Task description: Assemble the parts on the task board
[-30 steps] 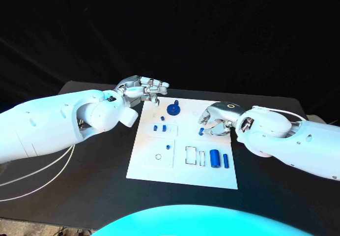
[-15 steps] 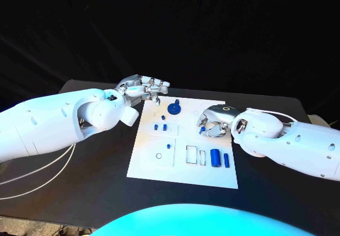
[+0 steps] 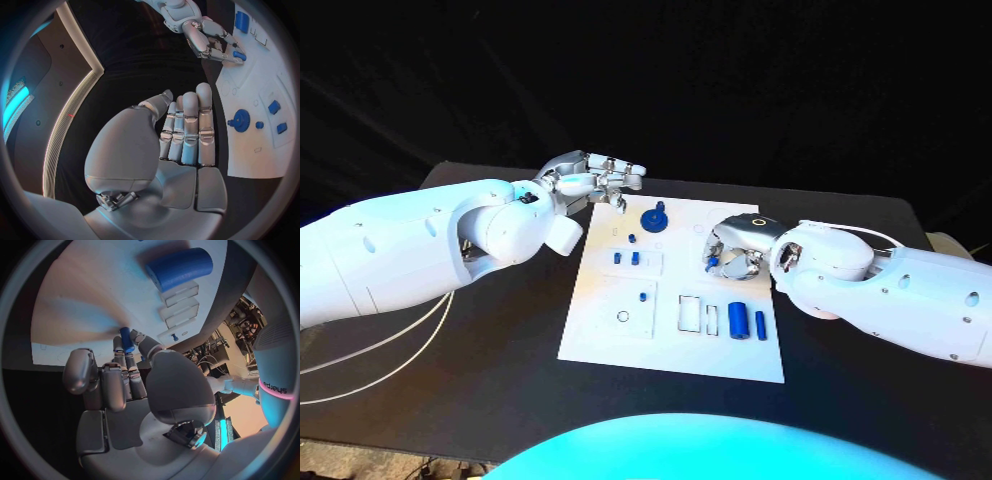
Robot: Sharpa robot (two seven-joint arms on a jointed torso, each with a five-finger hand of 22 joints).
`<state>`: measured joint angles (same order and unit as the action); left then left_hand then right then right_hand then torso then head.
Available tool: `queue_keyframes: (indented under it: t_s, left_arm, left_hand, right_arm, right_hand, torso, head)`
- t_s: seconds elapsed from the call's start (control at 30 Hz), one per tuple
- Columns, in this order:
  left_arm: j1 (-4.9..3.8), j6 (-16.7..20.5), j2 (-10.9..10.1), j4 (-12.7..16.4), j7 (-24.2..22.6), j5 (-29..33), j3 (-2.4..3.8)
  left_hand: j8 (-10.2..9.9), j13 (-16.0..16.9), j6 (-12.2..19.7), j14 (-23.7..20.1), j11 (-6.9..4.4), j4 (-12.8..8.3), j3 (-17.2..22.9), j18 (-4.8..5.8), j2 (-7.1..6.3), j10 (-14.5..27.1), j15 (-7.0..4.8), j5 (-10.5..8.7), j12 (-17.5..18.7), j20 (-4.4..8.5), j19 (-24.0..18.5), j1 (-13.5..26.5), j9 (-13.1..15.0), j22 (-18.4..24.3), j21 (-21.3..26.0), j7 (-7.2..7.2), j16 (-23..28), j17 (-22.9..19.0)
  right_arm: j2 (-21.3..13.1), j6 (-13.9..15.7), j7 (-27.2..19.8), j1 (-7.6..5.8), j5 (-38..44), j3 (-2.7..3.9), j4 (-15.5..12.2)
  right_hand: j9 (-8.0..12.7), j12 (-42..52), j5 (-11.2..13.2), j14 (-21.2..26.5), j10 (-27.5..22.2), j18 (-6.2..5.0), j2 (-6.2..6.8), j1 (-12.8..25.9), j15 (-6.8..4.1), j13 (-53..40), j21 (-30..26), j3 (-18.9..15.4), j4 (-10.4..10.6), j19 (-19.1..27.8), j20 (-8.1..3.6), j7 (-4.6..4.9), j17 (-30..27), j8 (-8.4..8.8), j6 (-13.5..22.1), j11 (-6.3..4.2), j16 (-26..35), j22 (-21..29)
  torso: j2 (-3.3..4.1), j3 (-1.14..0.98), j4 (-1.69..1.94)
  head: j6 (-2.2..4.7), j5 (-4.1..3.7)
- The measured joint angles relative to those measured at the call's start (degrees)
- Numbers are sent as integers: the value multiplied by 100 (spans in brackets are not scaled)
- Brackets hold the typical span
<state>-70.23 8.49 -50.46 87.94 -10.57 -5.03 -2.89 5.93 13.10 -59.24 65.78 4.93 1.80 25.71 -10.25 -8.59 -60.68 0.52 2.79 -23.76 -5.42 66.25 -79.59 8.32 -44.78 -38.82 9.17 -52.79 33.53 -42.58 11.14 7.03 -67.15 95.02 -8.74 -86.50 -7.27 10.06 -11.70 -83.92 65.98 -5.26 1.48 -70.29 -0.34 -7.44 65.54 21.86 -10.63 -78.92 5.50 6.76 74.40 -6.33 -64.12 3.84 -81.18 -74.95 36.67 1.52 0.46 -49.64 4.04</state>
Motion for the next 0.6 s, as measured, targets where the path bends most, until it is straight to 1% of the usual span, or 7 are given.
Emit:
queue_keyframes:
  t_s: [0.03,0.1,0.13,0.2,0.37,0.47,0.6]
  left_arm:
    - [0,0,0,0,1,0,0]
    - [0,0,0,0,1,0,0]
    - [0,0,-1,0,2,0,0]
    - [0,0,-2,-1,3,0,0]
    - [0,0,-4,-2,5,0,0]
    - [0,0,-6,-5,7,0,0]
    - [0,0,-6,-19,8,0,0]
  left_hand:
    - [0,0,0,0,0,0,0,1,0,0,0,0,0,0,0,0,0,0,0,0,0,0]
    - [0,0,0,0,0,0,0,0,0,0,0,0,0,0,0,0,0,0,0,0,0,0]
    - [0,0,0,0,0,0,0,0,0,0,0,0,0,0,0,0,0,0,0,0,0,0]
    - [0,0,0,0,0,0,0,1,0,0,0,0,0,0,0,0,0,2,23,0,18,-12]
    - [0,0,0,0,0,0,0,0,0,0,0,0,0,0,0,0,1,5,33,0,23,-17]
    - [0,0,0,0,0,0,0,0,0,0,0,0,0,0,0,0,1,5,33,0,23,-17]
    - [0,0,0,0,0,0,0,1,0,0,0,0,0,0,0,0,1,5,33,0,23,-17]
  right_arm:
    - [0,0,0,0,2,0,0]
    - [-2,4,1,0,6,0,-4]
    - [-6,12,2,0,10,0,-9]
    - [-14,29,5,1,17,1,-20]
    - [-92,132,17,2,47,2,-128]
    - [-205,210,40,-11,71,14,-293]
    - [-406,286,75,-85,71,51,-670]
  right_hand:
    - [-12,27,55,-1,24,0,-25,-5,-24,-3,1,30,14,-15,-15,-5,6,-20,-43,-21,0,0]
    - [-24,65,173,-2,77,0,-82,-23,-41,-21,34,89,33,-31,-31,-21,24,-55,-115,8,0,0]
    - [-38,95,226,-21,88,0,-98,-38,-61,-25,47,119,35,-51,-51,-36,30,-76,-133,5,-15,0]
    - [-65,141,315,-1,124,0,-133,-61,-81,-40,89,182,24,-71,-71,-59,48,-113,-180,40,-29,0]
    - [-149,162,331,-22,125,0,-133,-61,-101,-107,96,259,-27,-91,-91,-60,55,-164,-217,41,-29,1]
    - [-178,162,341,-21,126,0,-133,-61,-101,-108,132,261,-28,-91,-90,-60,55,-165,-217,41,-29,1]
    - [-180,163,342,-21,135,0,-123,-72,-101,-108,134,276,-43,-91,-90,-60,55,-166,-217,51,-29,1]
  torso:
    - [0,0,0]
    - [0,0,1]
    - [0,0,1]
    - [1,1,1]
    - [1,0,2]
    - [-2,1,2]
    - [-4,0,2]
  head:
    - [-3,-1]
    - [-8,-3]
    - [-11,-3]
    - [-16,-3]
    - [-21,6]
    - [-21,18]
    - [-10,51]
